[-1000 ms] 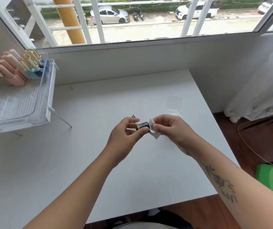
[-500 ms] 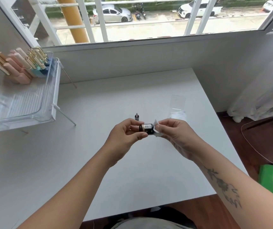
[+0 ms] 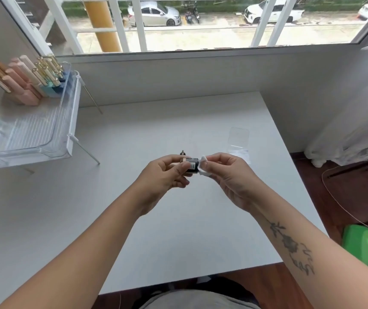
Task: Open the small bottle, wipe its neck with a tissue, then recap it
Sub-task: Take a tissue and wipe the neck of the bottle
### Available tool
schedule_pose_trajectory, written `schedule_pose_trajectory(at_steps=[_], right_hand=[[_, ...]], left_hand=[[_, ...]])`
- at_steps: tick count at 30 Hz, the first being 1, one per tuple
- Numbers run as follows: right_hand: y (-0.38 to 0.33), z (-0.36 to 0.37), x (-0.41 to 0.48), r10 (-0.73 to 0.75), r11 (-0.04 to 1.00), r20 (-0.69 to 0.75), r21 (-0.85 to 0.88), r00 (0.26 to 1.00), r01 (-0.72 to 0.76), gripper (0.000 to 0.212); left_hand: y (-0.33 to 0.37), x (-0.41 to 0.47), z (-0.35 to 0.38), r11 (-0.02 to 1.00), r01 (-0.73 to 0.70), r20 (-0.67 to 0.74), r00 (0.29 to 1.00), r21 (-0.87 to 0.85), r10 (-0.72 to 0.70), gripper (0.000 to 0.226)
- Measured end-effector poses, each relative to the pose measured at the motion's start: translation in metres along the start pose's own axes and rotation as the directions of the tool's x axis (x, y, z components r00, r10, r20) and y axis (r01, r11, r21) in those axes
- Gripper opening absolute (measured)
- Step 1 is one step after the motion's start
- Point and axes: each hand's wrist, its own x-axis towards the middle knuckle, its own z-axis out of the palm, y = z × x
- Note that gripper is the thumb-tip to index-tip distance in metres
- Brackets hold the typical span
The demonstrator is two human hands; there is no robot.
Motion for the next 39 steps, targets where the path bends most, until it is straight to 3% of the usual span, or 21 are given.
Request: schedule_pose_trajectory(at_steps=[4, 8, 12, 15, 19, 27, 29, 35, 39], right_hand=[[-0.002, 0.001, 0.003, 0.116, 0.956, -0.041, 0.275, 0.992, -0.100, 0.006], [-0.002, -0.002, 0.005, 0.166, 0.948, -0.028, 0.279, 0.986, -0.152, 0.005], [0.000, -0.003, 0.005, 0.067, 0.993, -0.048, 0.103, 0.997, -0.062, 0.006], [0.003, -0.003, 0.005, 0.011, 1.000, -0.053, 0.002, 0.999, -0.011, 0.009], [0.007, 0.003, 0.003, 0.022, 0.992, -0.075, 0.127, 0.997, -0.012, 0.007], [-0.004, 0.012, 0.001, 0.137, 0.932, -0.108, 0.351, 0.985, -0.092, 0.003], [-0.005, 0.012, 0.002, 0.112, 0.958, -0.115, 0.278, 0.987, -0.077, 0.005], [-0.005, 0.020, 0.001, 0.020, 0.999, -0.086, -0.046, 0.996, -0.024, 0.023], [-0.005, 0.023, -0.002, 0.074, 0.997, -0.054, 0.042, 0.996, -0.072, 0.017]], left_hand=[[0.005, 0.001, -0.002, 0.968, -0.173, 0.007, 0.985, 0.181, 0.175, 0.028], [0.001, -0.001, -0.006, 0.904, -0.222, 0.020, 0.973, 0.364, 0.230, 0.033], [-0.003, -0.001, -0.006, 0.950, -0.106, 0.020, 0.994, 0.295, 0.104, 0.041], [-0.002, -0.001, -0.003, 0.986, 0.012, -0.015, 1.000, 0.166, -0.010, 0.029], [0.004, 0.001, -0.002, 1.000, 0.016, -0.034, 0.999, -0.001, -0.016, 0.022], [0.012, -0.004, -0.009, 0.903, -0.261, 0.039, 0.964, 0.340, 0.264, 0.031], [0.013, -0.004, -0.013, 0.910, -0.235, 0.037, 0.971, 0.342, 0.237, 0.031], [0.014, -0.005, -0.019, 0.989, 0.097, 0.028, 0.995, 0.114, -0.101, 0.037], [0.013, -0.007, -0.030, 0.998, 0.018, 0.106, 0.994, 0.053, -0.024, 0.019]])
